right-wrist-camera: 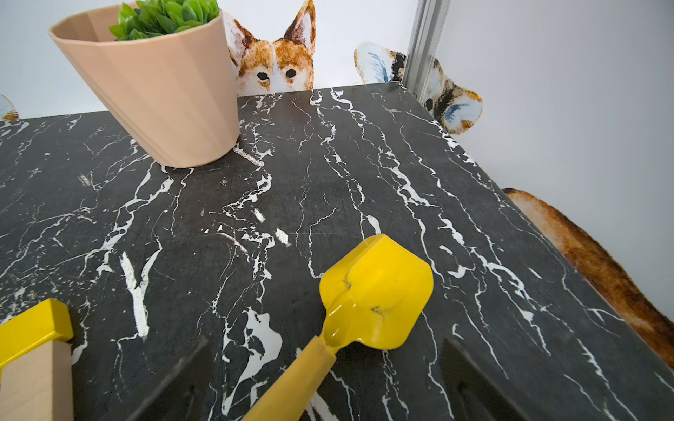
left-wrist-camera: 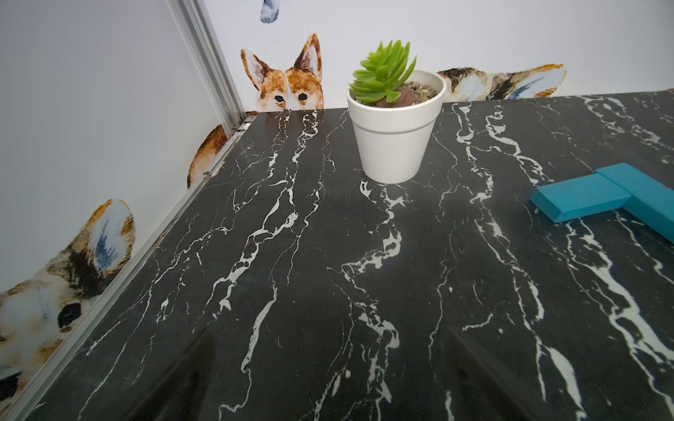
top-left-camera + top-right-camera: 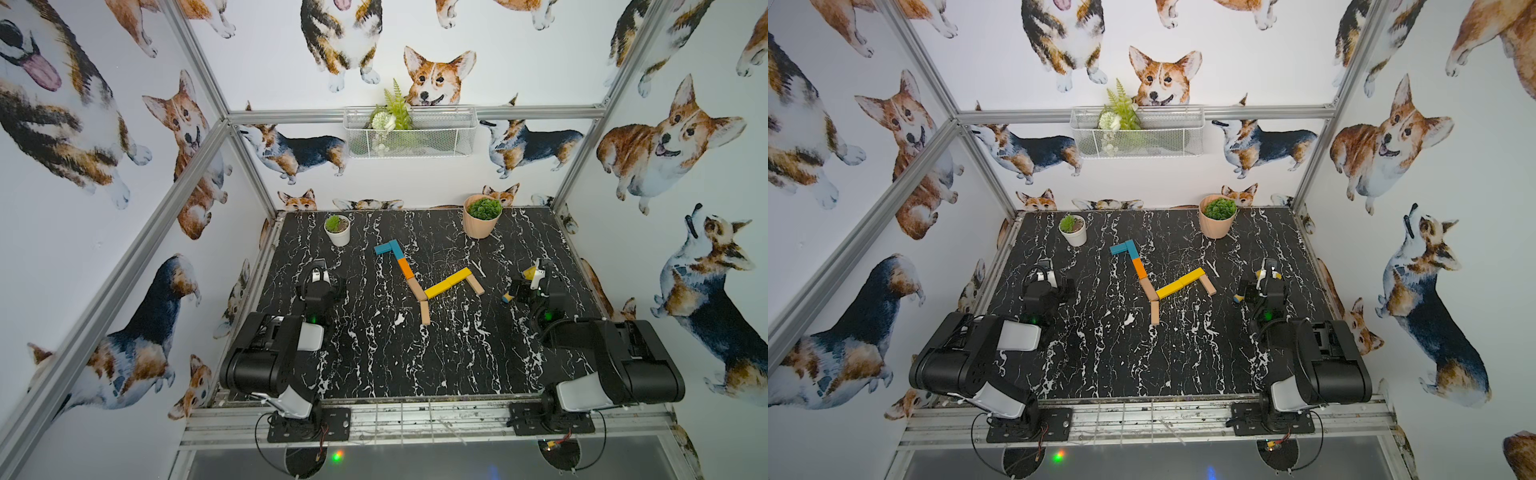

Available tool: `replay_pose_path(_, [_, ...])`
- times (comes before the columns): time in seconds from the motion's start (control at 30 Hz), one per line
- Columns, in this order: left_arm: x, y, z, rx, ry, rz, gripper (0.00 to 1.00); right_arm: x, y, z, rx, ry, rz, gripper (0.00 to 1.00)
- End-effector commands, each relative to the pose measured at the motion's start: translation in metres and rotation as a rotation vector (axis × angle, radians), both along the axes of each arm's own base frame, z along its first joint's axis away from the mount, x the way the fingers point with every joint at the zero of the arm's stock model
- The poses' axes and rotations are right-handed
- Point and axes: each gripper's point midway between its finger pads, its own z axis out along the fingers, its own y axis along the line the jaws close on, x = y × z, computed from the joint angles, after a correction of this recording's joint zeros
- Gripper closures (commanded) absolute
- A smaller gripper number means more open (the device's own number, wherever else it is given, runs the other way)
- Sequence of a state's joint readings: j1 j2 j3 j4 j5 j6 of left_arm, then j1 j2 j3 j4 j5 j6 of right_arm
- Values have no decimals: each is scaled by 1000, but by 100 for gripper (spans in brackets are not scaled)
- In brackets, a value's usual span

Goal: Assemble a giraffe with building blocks
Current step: Reset both arms

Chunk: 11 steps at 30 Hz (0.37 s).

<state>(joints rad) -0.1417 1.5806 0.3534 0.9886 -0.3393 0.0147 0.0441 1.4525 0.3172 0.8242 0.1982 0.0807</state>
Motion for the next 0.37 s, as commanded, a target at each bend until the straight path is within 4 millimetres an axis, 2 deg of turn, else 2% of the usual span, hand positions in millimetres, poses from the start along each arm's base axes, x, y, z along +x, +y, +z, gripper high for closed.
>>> replay_pose_path(0.0, [2, -1, 3, 6, -8, -8, 0, 3, 1, 5, -4, -20, 6, 0])
replay_pose_path(0.33, [2, -1, 3, 2, -2, -11, 0, 3, 1, 6, -3, -22, 7, 0])
